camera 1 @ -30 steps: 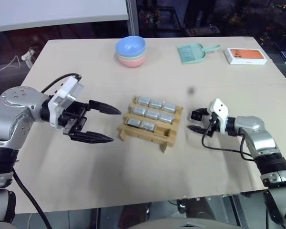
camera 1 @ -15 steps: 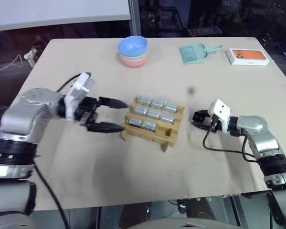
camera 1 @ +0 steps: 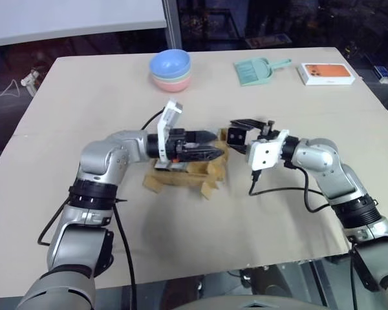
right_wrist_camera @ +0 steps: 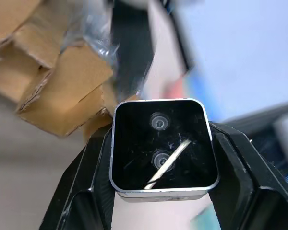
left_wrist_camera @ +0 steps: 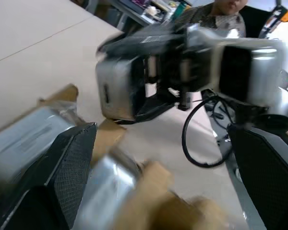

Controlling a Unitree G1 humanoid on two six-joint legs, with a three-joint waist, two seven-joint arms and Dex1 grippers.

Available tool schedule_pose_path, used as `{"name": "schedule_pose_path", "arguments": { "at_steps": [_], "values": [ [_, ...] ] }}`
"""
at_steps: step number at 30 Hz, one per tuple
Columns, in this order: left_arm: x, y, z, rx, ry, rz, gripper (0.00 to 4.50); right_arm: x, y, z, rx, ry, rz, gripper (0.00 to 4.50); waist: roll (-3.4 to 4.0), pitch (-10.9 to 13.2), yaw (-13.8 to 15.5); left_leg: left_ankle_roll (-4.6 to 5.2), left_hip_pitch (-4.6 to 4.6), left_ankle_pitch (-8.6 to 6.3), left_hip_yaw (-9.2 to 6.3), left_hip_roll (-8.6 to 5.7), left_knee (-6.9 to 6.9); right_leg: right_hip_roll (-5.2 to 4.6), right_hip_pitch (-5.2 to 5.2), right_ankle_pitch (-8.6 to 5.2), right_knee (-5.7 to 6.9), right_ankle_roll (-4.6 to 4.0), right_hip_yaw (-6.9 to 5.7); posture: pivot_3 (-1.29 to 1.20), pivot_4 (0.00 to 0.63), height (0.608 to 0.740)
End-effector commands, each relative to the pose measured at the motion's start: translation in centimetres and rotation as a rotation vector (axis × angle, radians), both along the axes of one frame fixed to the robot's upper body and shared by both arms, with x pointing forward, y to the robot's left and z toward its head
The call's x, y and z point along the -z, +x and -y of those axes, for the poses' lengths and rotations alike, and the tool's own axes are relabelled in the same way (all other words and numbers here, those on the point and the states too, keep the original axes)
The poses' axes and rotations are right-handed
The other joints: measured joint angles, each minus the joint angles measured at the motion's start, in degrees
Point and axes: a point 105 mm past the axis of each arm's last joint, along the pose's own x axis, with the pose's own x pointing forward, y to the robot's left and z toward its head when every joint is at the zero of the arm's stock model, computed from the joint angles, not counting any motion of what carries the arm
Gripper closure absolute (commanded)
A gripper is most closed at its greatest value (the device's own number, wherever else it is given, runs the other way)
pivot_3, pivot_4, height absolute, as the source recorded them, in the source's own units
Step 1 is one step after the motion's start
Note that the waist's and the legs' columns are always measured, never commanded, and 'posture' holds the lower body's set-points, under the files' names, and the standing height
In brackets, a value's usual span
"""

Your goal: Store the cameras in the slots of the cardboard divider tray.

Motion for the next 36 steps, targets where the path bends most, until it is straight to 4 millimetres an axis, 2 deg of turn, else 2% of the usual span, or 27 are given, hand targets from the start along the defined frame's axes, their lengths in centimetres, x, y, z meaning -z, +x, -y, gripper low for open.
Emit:
{"name": "schedule_pose_path", "arguments": {
  "at_steps": [1,5,11,13,17,20,29,36],
  "values": [
    [-0.9,0.4,-0.1,-0.009,-0.014,0.02,0.0,-1.9,-2.2,-2.0,-0.111,0.035,0.123,2.5,0.0,0.0,0.0,0.0,0.01,0.0,0.0,0.0,-0.02,0.0,0.0,0.0,0.01,0.0,0.01,0.0,0.15,0.74],
    [-0.7,0.5,0.0,-0.012,-0.002,0.028,0.0,-1.0,-1.9,-1.5,-0.082,0.02,0.087,2.5,0.0,0.0,0.0,0.0,0.03,0.0,0.04,0.0,-0.02,-0.01,0.0,0.0,0.04,-0.01,0.04,0.0,0.15,0.74],
    [-0.7,0.2,0.2,-0.004,-0.008,0.029,0.0,0.7,-0.7,1.5,0.022,0.002,0.001,2.5,0.0,0.0,0.1,0.05,0.06,-0.03,0.04,0.0,-0.02,-0.01,0.0,0.0,0.08,-0.01,0.06,0.0,0.15,0.74],
    [-0.8,0.1,0.1,-0.004,-0.01,0.032,0.0,1.0,-0.4,3.1,0.066,-0.018,-0.013,2.5,0.0,0.0,0.1,0.05,0.04,-0.03,0.04,-0.01,-0.01,-0.01,0.0,0.0,0.07,-0.01,0.06,0.0,0.15,0.74],
    [-1.0,0.0,0.1,0.006,-0.016,0.032,0.0,0.7,-0.4,4.0,0.085,-0.035,-0.007,2.5,0.0,0.0,0.3,0.07,0.03,-0.04,0.04,-0.03,-0.01,-0.04,0.01,0.0,0.05,0.0,0.06,0.0,0.15,0.74],
    [-1.1,0.0,0.3,0.014,-0.02,0.034,0.0,0.0,-0.6,3.6,0.068,-0.034,0.022,2.5,0.0,0.0,0.3,0.07,0.03,-0.04,0.03,-0.03,-0.01,-0.03,0.01,0.0,0.05,-0.01,0.05,0.0,0.15,0.74],
    [-1.6,-0.2,0.8,0.049,-0.043,0.035,0.0,-1.7,-2.5,-0.9,-0.072,0.005,0.081,2.5,0.0,0.0,0.5,0.06,0.02,-0.04,0.0,-0.03,-0.01,-0.03,0.01,0.0,0.05,0.0,0.03,0.0,0.15,0.74],
    [-2.5,-0.3,0.8,0.058,-0.082,0.037,0.0,-0.9,-3.5,-1.6,-0.119,-0.014,0.067,2.5,0.0,0.0,0.8,0.06,-0.01,-0.03,-0.01,-0.07,0.0,-0.07,0.01,0.0,0.02,0.0,0.01,0.0,0.15,0.74]
  ]
}}
